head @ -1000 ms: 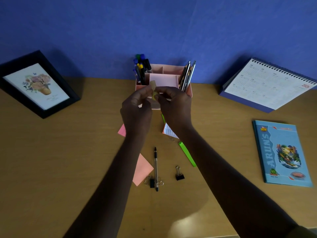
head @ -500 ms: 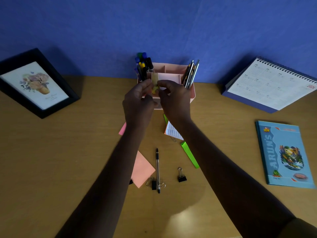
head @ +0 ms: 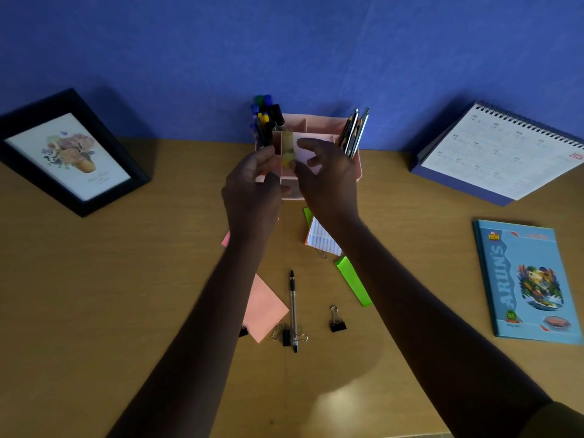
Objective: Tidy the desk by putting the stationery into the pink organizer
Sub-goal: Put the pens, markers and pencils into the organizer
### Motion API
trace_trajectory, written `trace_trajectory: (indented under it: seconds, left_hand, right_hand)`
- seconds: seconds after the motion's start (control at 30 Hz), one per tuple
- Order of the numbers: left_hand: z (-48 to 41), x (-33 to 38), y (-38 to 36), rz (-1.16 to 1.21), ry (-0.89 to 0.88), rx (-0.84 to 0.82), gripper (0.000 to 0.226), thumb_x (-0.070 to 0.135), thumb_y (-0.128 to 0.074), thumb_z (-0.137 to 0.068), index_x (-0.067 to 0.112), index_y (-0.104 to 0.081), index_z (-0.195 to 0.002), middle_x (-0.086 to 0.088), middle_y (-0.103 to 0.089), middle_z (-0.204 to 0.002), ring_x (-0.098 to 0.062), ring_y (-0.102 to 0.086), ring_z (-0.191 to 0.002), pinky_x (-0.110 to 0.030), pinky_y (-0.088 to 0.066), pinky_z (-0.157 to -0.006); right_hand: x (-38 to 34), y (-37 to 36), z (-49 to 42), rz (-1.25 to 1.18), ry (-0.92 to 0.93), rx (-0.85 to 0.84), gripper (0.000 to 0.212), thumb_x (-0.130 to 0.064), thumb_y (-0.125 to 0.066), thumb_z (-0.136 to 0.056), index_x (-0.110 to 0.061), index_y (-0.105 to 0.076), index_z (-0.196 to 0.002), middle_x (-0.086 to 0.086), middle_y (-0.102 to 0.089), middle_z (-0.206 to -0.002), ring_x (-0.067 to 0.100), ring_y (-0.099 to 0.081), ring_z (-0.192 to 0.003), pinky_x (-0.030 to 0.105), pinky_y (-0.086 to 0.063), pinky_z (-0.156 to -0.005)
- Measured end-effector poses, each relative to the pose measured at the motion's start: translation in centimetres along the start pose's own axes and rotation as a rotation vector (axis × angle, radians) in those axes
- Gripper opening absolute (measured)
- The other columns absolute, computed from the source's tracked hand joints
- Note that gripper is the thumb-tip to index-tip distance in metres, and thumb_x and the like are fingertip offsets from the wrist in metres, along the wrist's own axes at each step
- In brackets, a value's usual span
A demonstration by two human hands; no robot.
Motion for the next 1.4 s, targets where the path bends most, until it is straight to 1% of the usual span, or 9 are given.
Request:
trace_trajectory:
  seconds: [0.13, 0.2, 0.27, 0.37, 0.67, 0.73, 1.0, 1.17, 1.4]
  left_hand:
    - [3.8, -1.8, 2.0, -0.086, 0.092, -0.005, 0.016, 0.022, -0.069, -0.103, 0.024, -0.075, -0.117, 0.005, -0.079, -0.104, -0.012, -0.078, -0.073, -0.024, -0.059, -0.056]
    - [6.8, -3.9, 2.5, -0.182, 0.156, -0.071, 0.008, 0.028, -0.071, -0.102, 0.026, -0.076, -0.106, 0.006, -0.078, -0.092, -0.011, -0.076, -0.065, -0.033, -0.062, -0.059]
    - [9.6, -6.0, 2.7, -0.291, 0.191, -0.125, 0.008, 0.032, -0.076, -0.097, 0.024, -0.077, -0.099, 0.007, -0.079, -0.089, -0.012, -0.076, -0.068, -0.04, -0.065, -0.071]
    - [12.7, -7.7, 2.7, -0.429, 0.212, -0.115, 0.009, 0.029, -0.084, -0.087, 0.022, -0.079, -0.092, 0.01, -0.079, -0.09, -0.008, -0.074, -0.083, -0.035, -0.06, -0.081]
    - [14.5, -9.1, 1.3, -0.732, 0.196, -0.107, 0.03, 0.052, -0.079, -0.086, 0.022, -0.073, -0.084, 0.006, -0.076, -0.081, -0.024, -0.071, -0.08, -0.044, -0.058, -0.071]
    - [14.4, -9.2, 1.1, -0.74, 0.218, -0.104, 0.034, 0.056, -0.076, -0.087, 0.022, -0.074, -0.086, 0.004, -0.076, -0.082, -0.026, -0.072, -0.082, -0.044, -0.058, -0.072]
    - [14.2, -7.4, 0.7, -0.633, 0.152, -0.14, 0.044, 0.063, -0.07, -0.091, 0.02, -0.074, -0.082, 0.003, -0.075, -0.077, -0.023, -0.071, -0.076, -0.044, -0.056, -0.072]
    - [14.0, -3.0, 0.6, -0.509, -0.005, -0.111, 0.021, 0.037, -0.078, -0.094, 0.017, -0.077, -0.087, 0.005, -0.078, -0.079, -0.014, -0.073, -0.072, -0.036, -0.055, -0.066]
    - [12.0, -0.1, 2.2, -0.298, -0.126, 0.02, 0.019, 0.032, -0.076, -0.098, 0.016, -0.079, -0.108, 0.005, -0.081, -0.094, -0.009, -0.077, -0.073, -0.039, -0.064, -0.068]
  right_hand:
    - [0.6, 1.5, 3.4, 0.001, -0.027, -0.059, 0.029, -0.011, -0.076, -0.097, -0.011, -0.073, -0.126, 0.004, -0.075, -0.125, 0.01, -0.073, -0.098, 0.022, -0.062, -0.077]
    - [1.1, 2.1, 6.2, -0.001, -0.047, -0.109, 0.02, -0.008, -0.076, -0.095, -0.013, -0.076, -0.115, -0.001, -0.078, -0.111, 0.007, -0.072, -0.091, 0.021, -0.06, -0.075]
    - [2.0, 2.4, 9.4, -0.023, -0.134, -0.167, 0.011, -0.009, -0.075, -0.093, -0.016, -0.078, -0.101, -0.007, -0.078, -0.096, 0.005, -0.07, -0.081, 0.021, -0.057, -0.073]
    - [3.8, 2.4, 13.6, -0.039, -0.305, -0.235, 0.01, -0.01, -0.078, -0.091, -0.018, -0.082, -0.095, -0.009, -0.078, -0.082, -0.003, -0.068, -0.074, 0.012, -0.049, -0.068]
    - [5.9, 2.1, 18.7, -0.033, -0.503, -0.341, 0.016, -0.004, -0.08, -0.088, -0.016, -0.084, -0.098, -0.017, -0.073, -0.078, -0.017, -0.064, -0.073, 0.003, -0.043, -0.067]
    - [5.8, 2.1, 18.9, -0.046, -0.51, -0.346, 0.015, -0.005, -0.08, -0.088, -0.017, -0.084, -0.097, -0.02, -0.072, -0.076, -0.015, -0.066, -0.073, 0.004, -0.044, -0.068]
    - [6.2, 2.2, 18.2, -0.164, -0.548, -0.346, 0.008, -0.021, -0.078, -0.095, -0.023, -0.083, -0.101, -0.008, -0.081, -0.085, 0.005, -0.073, -0.073, 0.039, -0.063, -0.077]
    - [4.7, 3.0, 15.2, -0.272, -0.537, -0.286, 0.009, -0.024, -0.081, -0.093, -0.027, -0.083, -0.101, -0.008, -0.082, -0.089, 0.013, -0.078, -0.084, 0.052, -0.064, -0.082]
    - [-1.4, 5.9, 7.9, -0.307, -0.27, -0.249, 0.008, -0.017, -0.075, -0.1, -0.017, -0.079, -0.107, -0.003, -0.079, -0.091, 0.015, -0.076, -0.083, 0.048, -0.066, -0.075]
Point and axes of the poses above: each hand's wrist, its own z-axis away from the middle knuckle, its own y-axis out of the back of the hand, x = y × z, the point moved 5 cm from there along -z, towards the middle knuckle
